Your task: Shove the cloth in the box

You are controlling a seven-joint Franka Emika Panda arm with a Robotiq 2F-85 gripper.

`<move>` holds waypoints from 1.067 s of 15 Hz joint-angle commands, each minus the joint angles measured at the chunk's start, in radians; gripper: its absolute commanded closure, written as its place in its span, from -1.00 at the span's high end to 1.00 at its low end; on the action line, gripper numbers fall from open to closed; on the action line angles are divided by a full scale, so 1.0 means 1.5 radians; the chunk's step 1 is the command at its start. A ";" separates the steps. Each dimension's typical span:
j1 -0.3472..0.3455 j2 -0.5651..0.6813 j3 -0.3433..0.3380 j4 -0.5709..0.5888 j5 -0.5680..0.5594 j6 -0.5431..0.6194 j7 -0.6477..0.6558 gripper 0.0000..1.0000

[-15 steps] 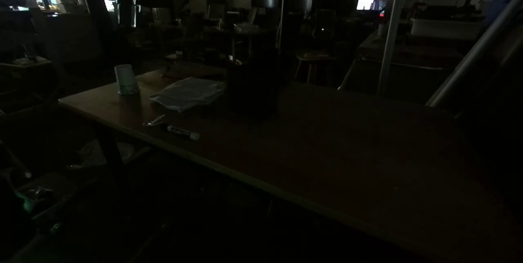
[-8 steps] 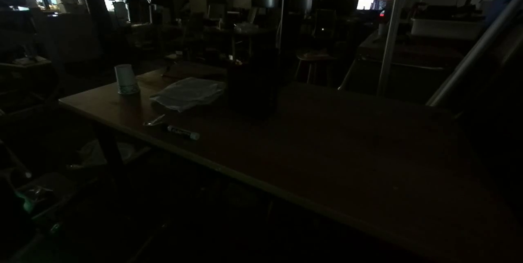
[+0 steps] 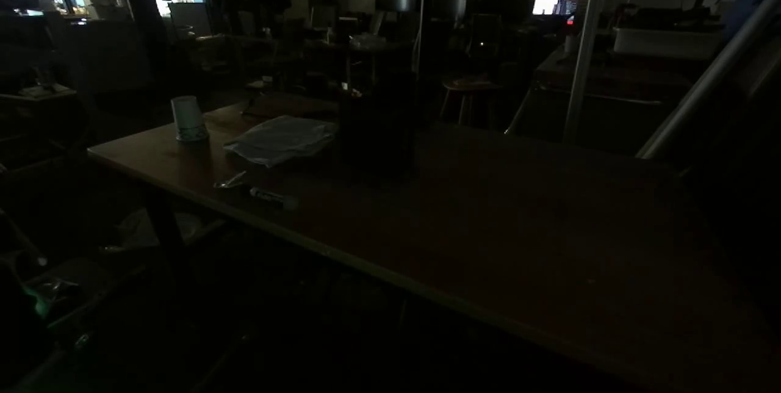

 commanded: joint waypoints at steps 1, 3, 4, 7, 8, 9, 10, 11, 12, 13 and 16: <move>0.018 0.088 0.009 0.073 -0.048 0.041 -0.027 1.00; 0.030 0.135 0.013 0.100 -0.066 0.056 -0.033 1.00; 0.037 0.162 0.014 0.114 -0.074 0.064 -0.039 1.00; 0.054 0.229 0.012 0.151 -0.095 0.080 -0.051 1.00; 0.058 0.250 0.009 0.163 -0.103 0.083 -0.054 1.00; 0.063 0.274 0.007 0.175 -0.113 0.087 -0.056 1.00; 0.067 0.299 0.004 0.187 -0.123 0.092 -0.057 1.00; 0.069 0.314 0.003 0.194 -0.125 0.096 -0.066 1.00; 0.071 0.336 -0.001 0.202 -0.133 0.102 -0.069 1.00; 0.072 0.351 -0.003 0.205 -0.134 0.109 -0.076 1.00; 0.073 0.402 -0.013 0.211 -0.139 0.131 -0.085 1.00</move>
